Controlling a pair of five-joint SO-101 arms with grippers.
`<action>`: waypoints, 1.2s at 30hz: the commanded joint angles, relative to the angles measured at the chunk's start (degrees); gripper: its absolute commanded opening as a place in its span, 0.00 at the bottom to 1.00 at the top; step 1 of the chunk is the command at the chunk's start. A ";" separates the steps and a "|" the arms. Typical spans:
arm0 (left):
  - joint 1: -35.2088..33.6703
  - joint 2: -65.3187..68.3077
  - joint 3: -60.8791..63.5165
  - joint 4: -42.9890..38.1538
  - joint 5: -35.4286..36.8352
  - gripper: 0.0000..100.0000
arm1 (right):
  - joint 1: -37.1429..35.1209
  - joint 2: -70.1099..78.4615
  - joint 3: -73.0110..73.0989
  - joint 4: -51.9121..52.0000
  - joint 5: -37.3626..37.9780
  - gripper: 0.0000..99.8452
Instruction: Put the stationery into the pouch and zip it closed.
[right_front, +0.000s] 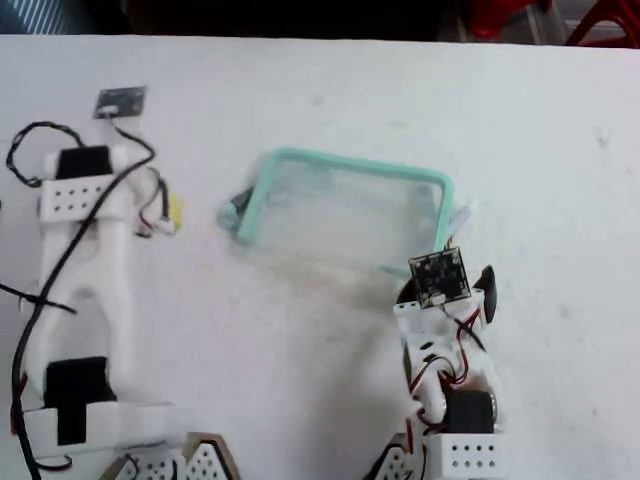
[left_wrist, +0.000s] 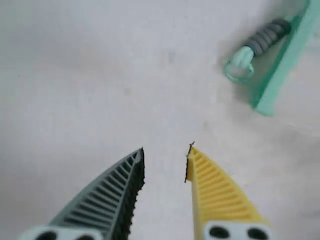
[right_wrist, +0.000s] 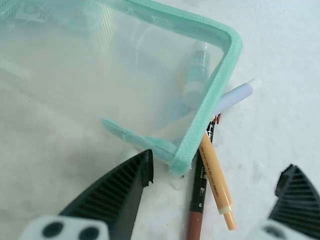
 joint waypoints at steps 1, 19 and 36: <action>-7.52 0.22 -3.52 0.97 -0.88 0.17 | -0.31 -0.31 0.44 0.04 0.44 0.38; -8.92 -32.40 22.24 -7.82 -1.05 0.17 | -9.89 -0.22 -16.62 9.54 4.75 0.38; -0.13 -48.92 59.43 -37.71 2.11 0.16 | -28.18 50.77 -63.03 23.60 2.99 0.27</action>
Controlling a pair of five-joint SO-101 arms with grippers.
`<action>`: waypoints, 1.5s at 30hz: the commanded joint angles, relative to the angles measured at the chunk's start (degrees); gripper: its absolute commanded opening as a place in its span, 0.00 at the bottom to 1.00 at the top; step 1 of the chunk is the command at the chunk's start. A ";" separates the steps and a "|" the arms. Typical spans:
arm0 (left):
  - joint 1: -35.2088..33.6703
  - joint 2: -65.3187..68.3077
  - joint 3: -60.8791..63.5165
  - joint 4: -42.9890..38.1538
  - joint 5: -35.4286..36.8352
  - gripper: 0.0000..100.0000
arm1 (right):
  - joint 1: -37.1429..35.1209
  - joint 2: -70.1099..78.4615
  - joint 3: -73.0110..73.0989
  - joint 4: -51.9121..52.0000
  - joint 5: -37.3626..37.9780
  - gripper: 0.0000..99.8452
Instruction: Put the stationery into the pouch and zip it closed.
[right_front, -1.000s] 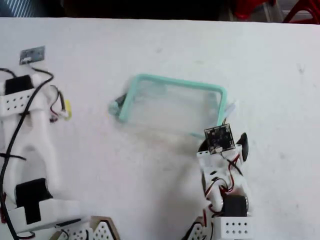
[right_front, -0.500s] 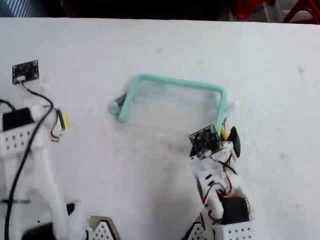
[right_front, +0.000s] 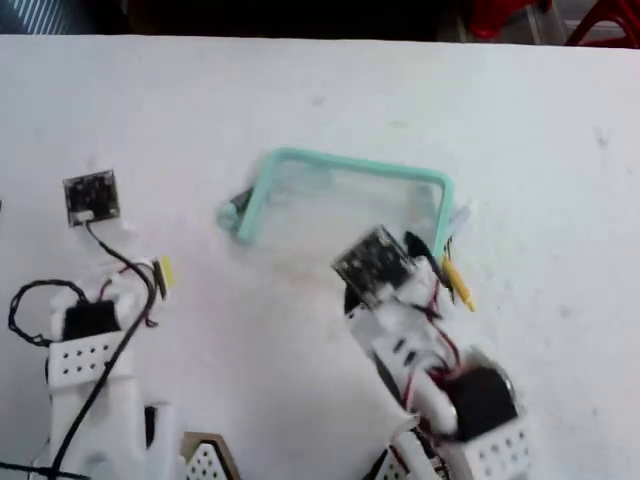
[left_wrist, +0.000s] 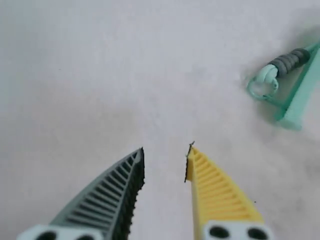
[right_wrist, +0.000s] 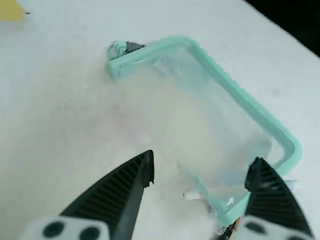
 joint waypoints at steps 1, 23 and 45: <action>4.97 -1.63 3.08 -4.75 0.79 0.16 | -4.00 22.90 -20.75 5.76 -3.16 0.27; -27.03 -1.54 4.66 -2.29 -3.87 0.17 | -10.15 90.77 -70.77 -5.58 23.12 0.27; -23.08 -1.54 7.91 0.26 -11.69 0.17 | -7.16 128.31 -107.34 -3.91 25.23 0.27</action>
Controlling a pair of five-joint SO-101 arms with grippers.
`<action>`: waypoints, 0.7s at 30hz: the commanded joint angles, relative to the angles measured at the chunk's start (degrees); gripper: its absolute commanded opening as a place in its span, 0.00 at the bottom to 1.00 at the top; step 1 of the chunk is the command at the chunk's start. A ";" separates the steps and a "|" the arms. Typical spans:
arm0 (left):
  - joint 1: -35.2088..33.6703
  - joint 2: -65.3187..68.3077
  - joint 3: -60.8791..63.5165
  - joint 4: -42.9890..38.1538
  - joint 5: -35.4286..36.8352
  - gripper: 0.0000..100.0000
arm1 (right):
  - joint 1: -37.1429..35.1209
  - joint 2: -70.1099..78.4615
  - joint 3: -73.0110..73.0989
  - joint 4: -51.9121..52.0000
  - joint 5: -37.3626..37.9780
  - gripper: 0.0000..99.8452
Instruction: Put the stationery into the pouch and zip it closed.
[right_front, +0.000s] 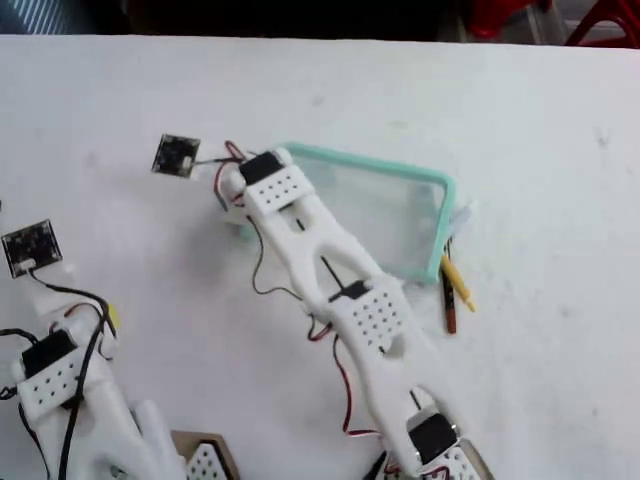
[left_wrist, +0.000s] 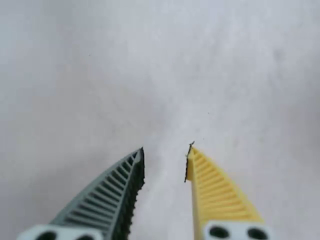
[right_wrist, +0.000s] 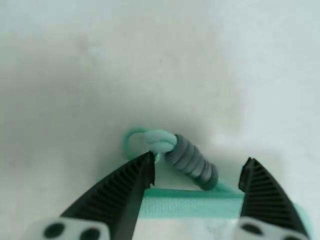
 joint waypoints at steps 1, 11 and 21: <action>0.84 -1.01 -0.26 0.70 -0.35 0.17 | 1.01 3.65 -9.67 2.68 0.97 0.27; 0.84 -1.01 -0.26 0.70 -0.26 0.17 | 1.89 17.19 -24.35 7.69 6.51 0.08; 0.84 -1.01 -0.26 0.70 -0.26 0.17 | 1.71 18.33 -41.49 13.41 9.49 0.02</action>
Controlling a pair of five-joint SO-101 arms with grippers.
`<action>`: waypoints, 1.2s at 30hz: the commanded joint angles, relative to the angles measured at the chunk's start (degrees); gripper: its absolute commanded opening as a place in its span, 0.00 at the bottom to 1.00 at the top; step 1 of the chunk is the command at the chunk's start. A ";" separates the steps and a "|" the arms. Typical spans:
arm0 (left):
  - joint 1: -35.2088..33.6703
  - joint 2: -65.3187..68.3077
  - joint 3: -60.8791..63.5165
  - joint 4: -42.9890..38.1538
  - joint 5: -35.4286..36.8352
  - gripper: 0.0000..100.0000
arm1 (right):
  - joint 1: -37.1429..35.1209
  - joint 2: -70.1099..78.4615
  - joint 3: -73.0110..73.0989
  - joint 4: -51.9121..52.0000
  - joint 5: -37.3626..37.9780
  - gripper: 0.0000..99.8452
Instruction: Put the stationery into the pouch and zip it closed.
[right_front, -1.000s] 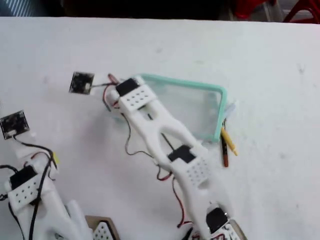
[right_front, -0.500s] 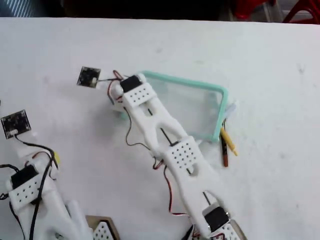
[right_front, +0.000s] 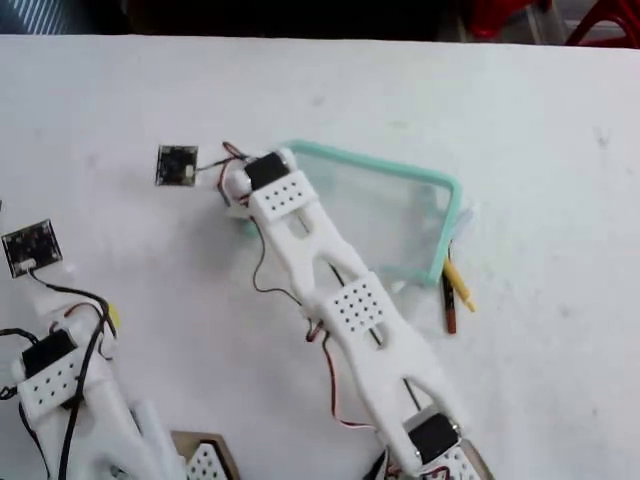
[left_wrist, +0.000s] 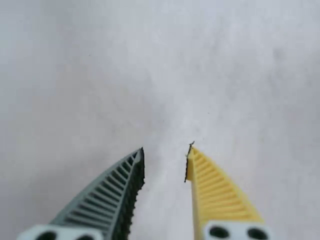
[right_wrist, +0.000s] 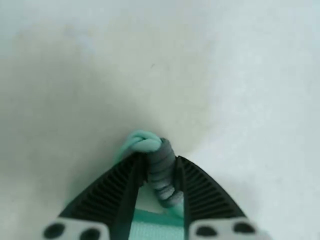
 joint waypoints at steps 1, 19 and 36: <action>0.84 -1.01 -0.26 0.70 -0.26 0.17 | 1.19 -2.24 -11.52 4.18 -4.84 0.02; 0.84 -1.36 0.70 0.26 -0.26 0.16 | 5.23 -45.67 -10.73 15.78 -17.67 0.02; 0.92 -1.36 0.88 0.62 -0.44 0.17 | 5.41 -62.11 -10.73 21.58 -17.93 0.02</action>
